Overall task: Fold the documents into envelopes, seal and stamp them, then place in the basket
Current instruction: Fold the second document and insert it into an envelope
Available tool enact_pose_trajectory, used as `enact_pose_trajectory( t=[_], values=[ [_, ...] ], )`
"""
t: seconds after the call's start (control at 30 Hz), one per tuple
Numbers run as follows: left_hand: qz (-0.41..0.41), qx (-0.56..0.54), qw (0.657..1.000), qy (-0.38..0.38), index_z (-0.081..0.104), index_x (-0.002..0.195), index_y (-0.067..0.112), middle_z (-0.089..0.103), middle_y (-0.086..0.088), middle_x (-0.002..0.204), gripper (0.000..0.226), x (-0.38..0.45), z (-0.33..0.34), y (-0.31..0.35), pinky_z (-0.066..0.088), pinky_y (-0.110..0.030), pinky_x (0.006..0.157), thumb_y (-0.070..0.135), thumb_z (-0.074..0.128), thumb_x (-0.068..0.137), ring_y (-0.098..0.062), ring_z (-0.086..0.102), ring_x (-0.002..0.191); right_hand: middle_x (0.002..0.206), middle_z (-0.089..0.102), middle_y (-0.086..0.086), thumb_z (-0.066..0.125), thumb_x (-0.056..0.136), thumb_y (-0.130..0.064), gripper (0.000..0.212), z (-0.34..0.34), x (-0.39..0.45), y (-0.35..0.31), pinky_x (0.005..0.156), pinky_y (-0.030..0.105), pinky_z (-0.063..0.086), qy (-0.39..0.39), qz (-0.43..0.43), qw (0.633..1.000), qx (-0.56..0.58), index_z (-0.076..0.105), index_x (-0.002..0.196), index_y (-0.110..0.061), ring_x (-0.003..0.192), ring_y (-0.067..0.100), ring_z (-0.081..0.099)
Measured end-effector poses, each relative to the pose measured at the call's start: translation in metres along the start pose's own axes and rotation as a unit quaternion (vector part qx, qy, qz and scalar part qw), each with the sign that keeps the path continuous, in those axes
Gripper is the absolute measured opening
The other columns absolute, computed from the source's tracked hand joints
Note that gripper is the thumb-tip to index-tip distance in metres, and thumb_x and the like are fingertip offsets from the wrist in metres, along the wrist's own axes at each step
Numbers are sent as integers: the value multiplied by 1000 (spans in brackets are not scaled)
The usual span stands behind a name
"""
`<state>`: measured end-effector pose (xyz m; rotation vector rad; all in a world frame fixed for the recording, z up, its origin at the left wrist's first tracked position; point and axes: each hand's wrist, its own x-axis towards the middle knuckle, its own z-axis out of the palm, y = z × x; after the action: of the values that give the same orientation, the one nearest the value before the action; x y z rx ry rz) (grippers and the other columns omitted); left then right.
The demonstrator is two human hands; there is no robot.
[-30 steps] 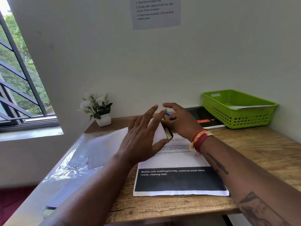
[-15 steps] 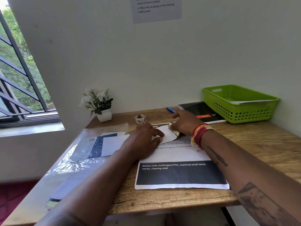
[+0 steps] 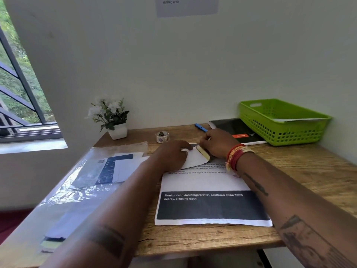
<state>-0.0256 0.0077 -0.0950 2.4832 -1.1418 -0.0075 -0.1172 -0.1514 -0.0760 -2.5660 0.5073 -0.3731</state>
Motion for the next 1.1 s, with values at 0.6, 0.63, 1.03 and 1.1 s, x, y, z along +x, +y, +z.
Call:
enact_pose_trajectory(
  t=[0.6,0.63,1.03,1.1],
  values=[
    [-75,64,995,-9,51,134,54,35,-9,149,57,-10,17,28,23,-55,112,78,49,82,-36,32,141,116,66,-7,67,93,-24,11,0,4,4,91,26,45,-10,-18,999,-46,78,94,-23,113,16,60],
    [-80,63,995,-19,50,135,54,33,-10,150,60,-9,16,28,23,-55,113,80,49,80,-37,30,142,123,66,-5,67,93,-24,12,-1,3,3,92,25,44,-14,-20,999,-42,79,94,-22,115,15,60],
    [-90,50,995,-17,47,140,43,31,-12,156,80,-10,17,31,19,-56,114,88,51,73,-39,23,146,99,67,-8,68,93,-20,14,-1,7,4,93,22,41,-29,17,999,2,79,100,-16,104,12,62],
    [-91,54,994,-29,43,144,43,31,-11,157,83,-11,17,31,18,-56,114,88,50,75,-39,23,147,104,71,-6,68,93,-21,15,-2,8,4,93,25,45,-34,19,999,-10,79,102,-16,105,13,63]
  ],
)
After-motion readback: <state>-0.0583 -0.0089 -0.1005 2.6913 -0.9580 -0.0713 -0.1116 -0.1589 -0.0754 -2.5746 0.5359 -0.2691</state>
